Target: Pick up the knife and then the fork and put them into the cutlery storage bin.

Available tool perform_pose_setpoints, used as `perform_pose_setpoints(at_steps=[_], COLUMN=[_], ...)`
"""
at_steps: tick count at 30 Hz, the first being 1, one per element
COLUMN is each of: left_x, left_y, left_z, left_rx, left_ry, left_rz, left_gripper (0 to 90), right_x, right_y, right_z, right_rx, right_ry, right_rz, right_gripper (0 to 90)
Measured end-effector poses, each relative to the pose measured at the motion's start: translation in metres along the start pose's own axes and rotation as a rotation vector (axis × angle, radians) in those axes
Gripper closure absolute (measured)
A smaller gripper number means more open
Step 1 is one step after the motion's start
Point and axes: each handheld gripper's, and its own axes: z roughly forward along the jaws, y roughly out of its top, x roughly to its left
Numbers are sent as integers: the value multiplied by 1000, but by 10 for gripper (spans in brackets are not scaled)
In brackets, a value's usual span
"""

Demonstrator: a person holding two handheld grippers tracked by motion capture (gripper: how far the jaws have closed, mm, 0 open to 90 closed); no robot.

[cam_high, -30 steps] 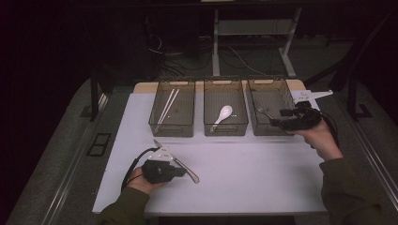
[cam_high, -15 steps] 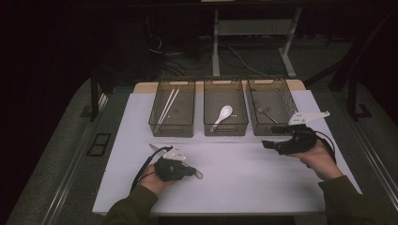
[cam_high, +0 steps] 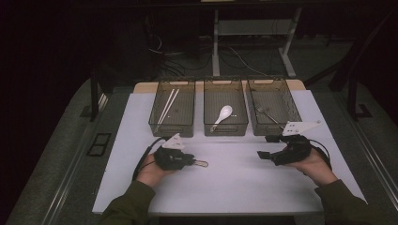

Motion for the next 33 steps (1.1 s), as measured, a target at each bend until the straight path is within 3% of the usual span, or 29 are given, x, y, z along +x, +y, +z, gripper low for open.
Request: perform_pose_setpoints(at_steps=[2, 4, 7, 9, 12, 15, 22, 33], left_x=[8, 16, 22, 24, 23, 23, 23, 13], left_y=[-7, -15, -20, -21, -21, -21, -19, -11], left_z=[-10, -17, -19, -17, -10, -5, 1, 5], left_rx=[2, -1, 8, 7, 37, 62, 66, 121], left_ry=[30, 25, 13, -17, -45, -41, -53, -45], left_rz=[0, -20, -15, -5, 19, 46, 44, 51], left_gripper=[691, 671, 651, 646, 647, 658, 705, 791], right_x=[2, 4, 6, 7, 8, 8, 8, 8], right_y=[-2, -4, -9, -11, -12, -13, -14, -15], right_z=[-1, -1, -2, -3, -3, -3, -2, -1], right_rx=[-4, 3, 12, 12, 16, 16, 18, 24], right_ry=[9, 12, 17, 21, 24, 23, 28, 35], right_rz=[-2, -2, -2, -2, -2, -1, -1, 2], right_gripper=[262, 262, 262, 262, 262, 262, 262, 264])
